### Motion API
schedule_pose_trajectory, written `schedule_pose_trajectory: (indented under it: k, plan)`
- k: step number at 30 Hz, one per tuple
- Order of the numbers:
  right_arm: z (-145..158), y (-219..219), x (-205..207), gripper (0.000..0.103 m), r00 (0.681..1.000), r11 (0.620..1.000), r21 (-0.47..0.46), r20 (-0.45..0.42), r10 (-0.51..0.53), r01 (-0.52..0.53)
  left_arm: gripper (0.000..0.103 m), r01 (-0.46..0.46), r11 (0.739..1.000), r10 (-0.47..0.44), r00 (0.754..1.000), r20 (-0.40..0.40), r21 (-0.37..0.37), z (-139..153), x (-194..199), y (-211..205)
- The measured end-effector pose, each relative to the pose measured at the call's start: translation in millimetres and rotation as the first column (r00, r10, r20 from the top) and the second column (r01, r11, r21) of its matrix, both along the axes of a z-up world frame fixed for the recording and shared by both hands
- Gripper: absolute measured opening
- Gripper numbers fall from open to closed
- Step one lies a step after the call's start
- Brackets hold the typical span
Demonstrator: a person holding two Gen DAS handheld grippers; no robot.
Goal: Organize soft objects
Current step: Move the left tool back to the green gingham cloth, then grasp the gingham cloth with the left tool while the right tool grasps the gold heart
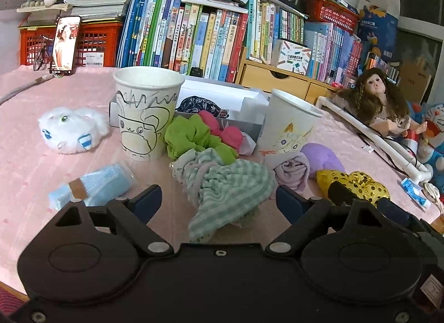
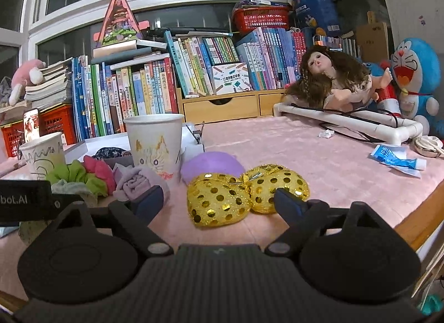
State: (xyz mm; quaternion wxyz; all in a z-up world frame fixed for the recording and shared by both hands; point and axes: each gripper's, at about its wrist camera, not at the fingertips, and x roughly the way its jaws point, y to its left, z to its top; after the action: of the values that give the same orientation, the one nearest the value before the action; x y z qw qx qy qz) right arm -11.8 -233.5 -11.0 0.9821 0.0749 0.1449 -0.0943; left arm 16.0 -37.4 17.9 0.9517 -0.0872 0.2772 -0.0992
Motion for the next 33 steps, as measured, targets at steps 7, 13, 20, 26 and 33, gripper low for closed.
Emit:
schedule_pose_trajectory:
  k: [7, 13, 20, 26, 33]
  plan:
    - [-1.1, -2.8, 9.7, 0.085, 0.999, 0.998, 0.051, -0.024, -0.028, 0.029, 0.077, -0.008, 1.000, 0.007, 1.000, -0.018, -0.023, -2.9, 7.7, -2.7]
    - [0.1, -2.0, 13.7, 0.084, 0.999, 0.998, 0.041, -0.028, -0.041, 0.042, 0.071, -0.009, 1.000, 0.008, 1.000, -0.021, -0.027, -4.1, 12.2, -6.2]
    - [-0.9, 1.2, 19.6, 0.076, 0.996, 0.997, -0.034, -0.054, -0.068, 0.066, 0.060, -0.007, 1.000, 0.007, 1.000, -0.012, -0.004, -3.9, 11.4, -9.1]
    - [-1.0, 1.6, 19.9, 0.064, 0.996, 0.997, -0.060, -0.061, -0.058, 0.054, 0.049, -0.006, 1.000, 0.006, 1.000, -0.005, 0.030, -5.9, 10.1, -10.5]
    - [-0.9, 1.7, 18.2, 0.052, 0.997, 0.997, -0.073, -0.061, -0.039, 0.034, 0.042, 0.000, 0.997, -0.002, 1.000, 0.023, 0.081, -4.7, 5.1, -14.9]
